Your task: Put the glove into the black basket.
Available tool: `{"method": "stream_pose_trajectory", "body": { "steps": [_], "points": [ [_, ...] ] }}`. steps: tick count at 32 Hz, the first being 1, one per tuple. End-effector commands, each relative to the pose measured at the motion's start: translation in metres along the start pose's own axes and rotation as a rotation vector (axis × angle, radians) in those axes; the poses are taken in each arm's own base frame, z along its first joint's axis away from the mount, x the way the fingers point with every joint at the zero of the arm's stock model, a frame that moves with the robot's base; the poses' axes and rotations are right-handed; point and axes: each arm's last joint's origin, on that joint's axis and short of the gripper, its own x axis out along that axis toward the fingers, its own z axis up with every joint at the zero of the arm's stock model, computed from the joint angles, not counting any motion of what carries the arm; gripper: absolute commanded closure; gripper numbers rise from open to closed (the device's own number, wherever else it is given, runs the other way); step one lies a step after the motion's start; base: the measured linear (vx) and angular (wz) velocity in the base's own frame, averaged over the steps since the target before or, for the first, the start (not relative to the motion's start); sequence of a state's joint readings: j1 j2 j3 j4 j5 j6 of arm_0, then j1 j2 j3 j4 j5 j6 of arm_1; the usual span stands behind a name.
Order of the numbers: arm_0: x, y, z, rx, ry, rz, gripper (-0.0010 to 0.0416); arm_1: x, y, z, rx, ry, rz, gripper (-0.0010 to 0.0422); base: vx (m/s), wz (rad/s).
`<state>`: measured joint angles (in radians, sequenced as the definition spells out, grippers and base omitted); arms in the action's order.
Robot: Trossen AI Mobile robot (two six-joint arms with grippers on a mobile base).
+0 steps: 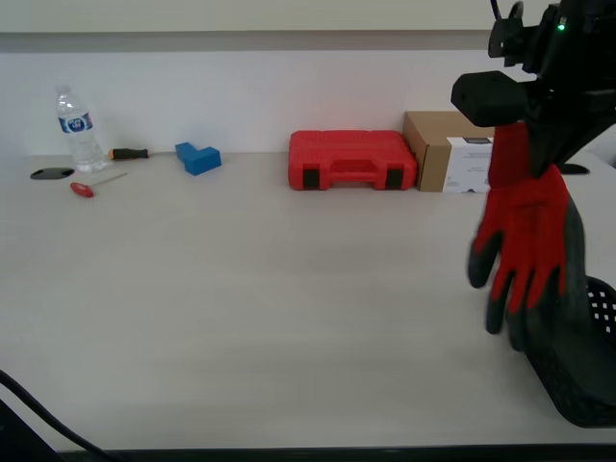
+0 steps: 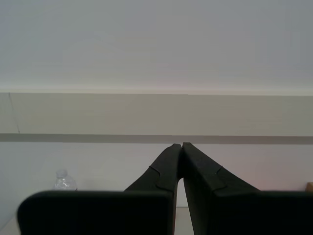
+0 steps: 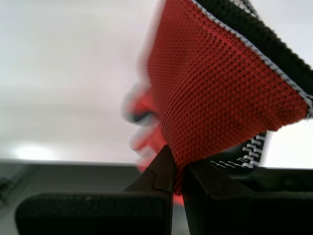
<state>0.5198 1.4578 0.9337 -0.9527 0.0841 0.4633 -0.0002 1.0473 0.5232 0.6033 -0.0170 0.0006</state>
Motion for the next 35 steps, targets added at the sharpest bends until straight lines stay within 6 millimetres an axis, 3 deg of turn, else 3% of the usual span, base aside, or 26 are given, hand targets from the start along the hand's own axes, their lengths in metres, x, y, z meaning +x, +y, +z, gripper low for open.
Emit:
{"method": "stream_pose_trajectory", "body": {
  "steps": [1, 9, 16, 23, 25, 28, 35],
  "points": [
    [0.012, -0.017, -0.022, 0.115, 0.023, -0.015, 0.0407, 0.0, 0.0, 0.0, 0.0, -0.004, -0.002, 0.0412, 0.0, 0.0],
    [0.055, -0.057, -0.031, 0.401, 0.034, 0.099, 0.0407, 0.0, 0.0, 0.001, 0.0, -0.004, -0.003, 0.0412, 0.0, 0.0],
    [0.062, -0.096, -0.033, 0.548, 0.065, 0.069, 0.0407, 0.0, 0.0, 0.0, 0.0, -0.004, -0.001, 0.0412, 0.0, 0.0],
    [0.07, -0.111, -0.042, 0.6, 0.106, -0.004, 0.0407, 0.0, 0.0, 0.0, 0.0, -0.004, -0.001, 0.0412, 0.0, 0.0],
    [0.081, -0.114, -0.041, 0.601, 0.134, -0.011, 0.0407, 0.0, 0.0, 0.0, 0.0, -0.004, -0.001, 0.0412, 0.0, 0.0],
    [0.099, -0.115, -0.034, 0.58, 0.167, -0.004, 0.0407, 0.0, 0.0, 0.001, 0.0, -0.005, -0.001, 0.0412, 0.0, 0.0],
    [0.119, -0.115, -0.021, 0.553, 0.189, -0.005, 0.0407, 0.0, 0.0, 0.001, 0.0, -0.005, -0.001, 0.0412, 0.0, 0.0]
  ]
}}
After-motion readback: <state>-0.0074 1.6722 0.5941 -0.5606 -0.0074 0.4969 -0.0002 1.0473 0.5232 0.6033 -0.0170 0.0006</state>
